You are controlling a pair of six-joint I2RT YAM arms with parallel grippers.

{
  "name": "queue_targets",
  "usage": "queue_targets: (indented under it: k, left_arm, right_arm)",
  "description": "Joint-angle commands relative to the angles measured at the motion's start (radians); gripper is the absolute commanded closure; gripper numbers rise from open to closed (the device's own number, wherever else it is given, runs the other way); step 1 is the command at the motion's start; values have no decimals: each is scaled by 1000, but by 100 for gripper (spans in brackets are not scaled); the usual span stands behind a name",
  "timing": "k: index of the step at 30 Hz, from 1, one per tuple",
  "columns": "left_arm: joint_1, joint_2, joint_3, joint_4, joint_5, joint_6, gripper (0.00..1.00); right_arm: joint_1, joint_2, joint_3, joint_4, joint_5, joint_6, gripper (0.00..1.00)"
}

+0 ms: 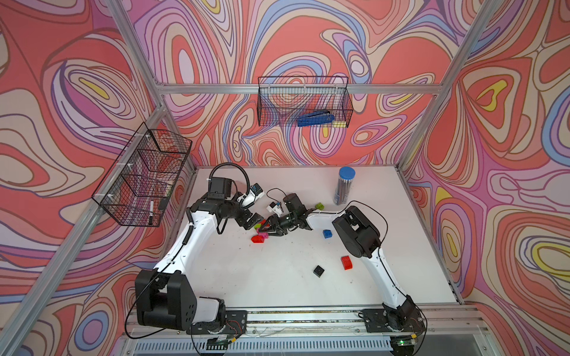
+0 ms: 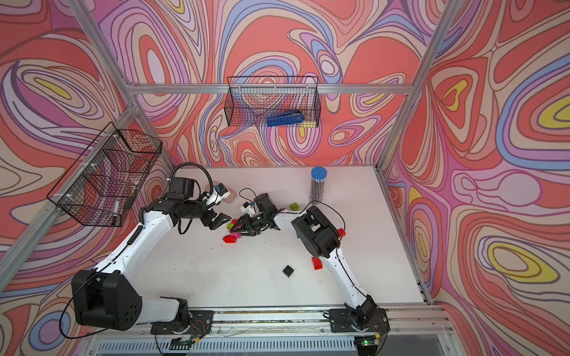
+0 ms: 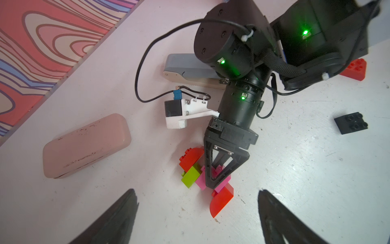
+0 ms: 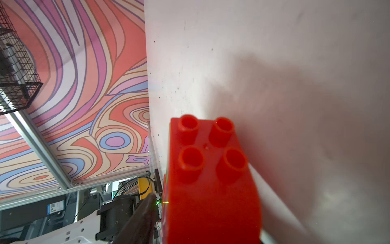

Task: Assemble the letter s with lego
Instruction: Adjust the lego brick at the center of the board.

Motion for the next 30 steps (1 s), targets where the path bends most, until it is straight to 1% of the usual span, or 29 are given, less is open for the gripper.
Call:
queue_targets:
  k: [1, 5, 7, 12, 13, 14, 19, 21, 24, 28, 30]
  left_arm:
    - [7, 13, 31, -28, 5, -14, 9]
    - [6, 13, 30, -21, 3, -23, 9]
    - [7, 10, 27, -18, 4, -23, 9]
    - [7, -15, -5, 25, 16, -37, 9]
    - [7, -20, -10, 34, 18, -45, 10]
    - [7, -25, -12, 38, 19, -59, 10]
    - [6, -10, 55, -17, 30, -166, 9]
    - [1, 2, 80, -42, 40, -226, 6]
    - [-15, 14, 90, -60, 47, -311, 0]
    - [-58, 13, 82, -80, -19, -368, 0]
    - [-68, 0, 72, -71, -11, -409, 0]
  right_arm:
    - [12, -46, -3, -137, 129, -60, 48]
    - [24, -69, -39, -135, 181, -30, 44]
    - [26, -82, -49, -148, 202, -30, 43]
    - [28, -145, -81, -205, 277, -59, 41]
    - [28, -162, -90, -213, 292, -62, 38]
    - [27, -180, -100, -225, 311, -71, 35]
    - [26, -245, -147, -250, 336, -99, 35]
    - [27, -287, -165, -286, 369, -136, 35]
    - [26, -370, -199, -368, 463, -217, 34]
    - [14, -487, -275, -440, 569, -303, 32]
    - [11, -542, -314, -478, 650, -343, 31]
